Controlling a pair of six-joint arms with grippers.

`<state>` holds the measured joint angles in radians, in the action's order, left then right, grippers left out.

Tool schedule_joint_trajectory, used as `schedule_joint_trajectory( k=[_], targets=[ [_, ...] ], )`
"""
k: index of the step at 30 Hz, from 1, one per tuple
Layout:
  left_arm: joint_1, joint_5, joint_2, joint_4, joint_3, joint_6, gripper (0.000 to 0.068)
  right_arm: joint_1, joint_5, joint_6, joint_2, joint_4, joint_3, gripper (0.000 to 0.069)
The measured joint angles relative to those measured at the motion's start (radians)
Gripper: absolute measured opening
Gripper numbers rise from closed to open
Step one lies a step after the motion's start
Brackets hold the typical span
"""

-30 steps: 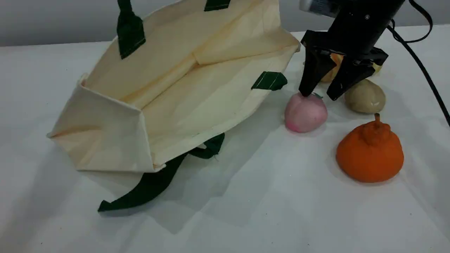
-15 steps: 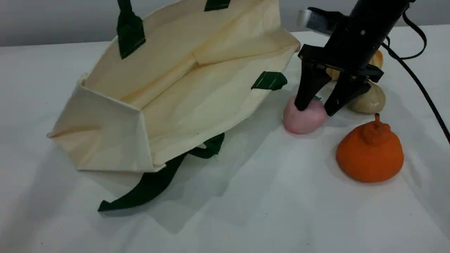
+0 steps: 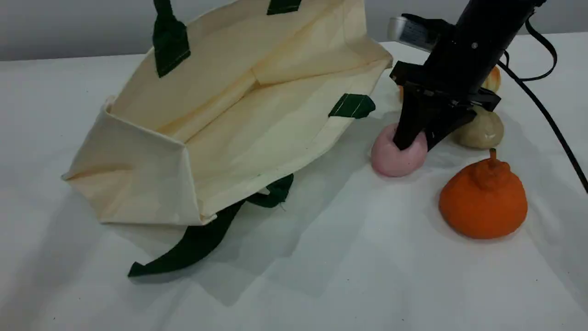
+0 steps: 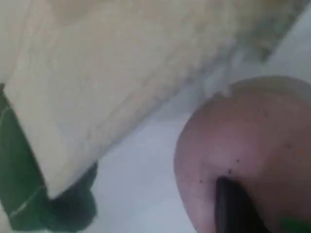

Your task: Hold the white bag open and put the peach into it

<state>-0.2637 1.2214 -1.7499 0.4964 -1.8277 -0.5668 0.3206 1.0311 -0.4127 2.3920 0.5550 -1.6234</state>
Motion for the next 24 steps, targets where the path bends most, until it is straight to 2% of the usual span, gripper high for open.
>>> schedule_joint_trajectory(
  k=[9,15,24],
  targets=[
    [0.000,0.000,0.000,-0.002,0.000,0.000,0.0101,-0.002,0.120,0.002,-0.004,-0.032,-0.062,0.0230],
    [0.000,0.000,0.000,-0.006,0.000,-0.001,0.0101,-0.003,0.113,0.060,-0.086,-0.121,-0.063,0.0229],
    [0.000,0.000,0.000,-0.006,0.000,-0.001,0.0101,-0.003,0.129,0.067,-0.241,-0.103,-0.051,0.0229]
  ],
)
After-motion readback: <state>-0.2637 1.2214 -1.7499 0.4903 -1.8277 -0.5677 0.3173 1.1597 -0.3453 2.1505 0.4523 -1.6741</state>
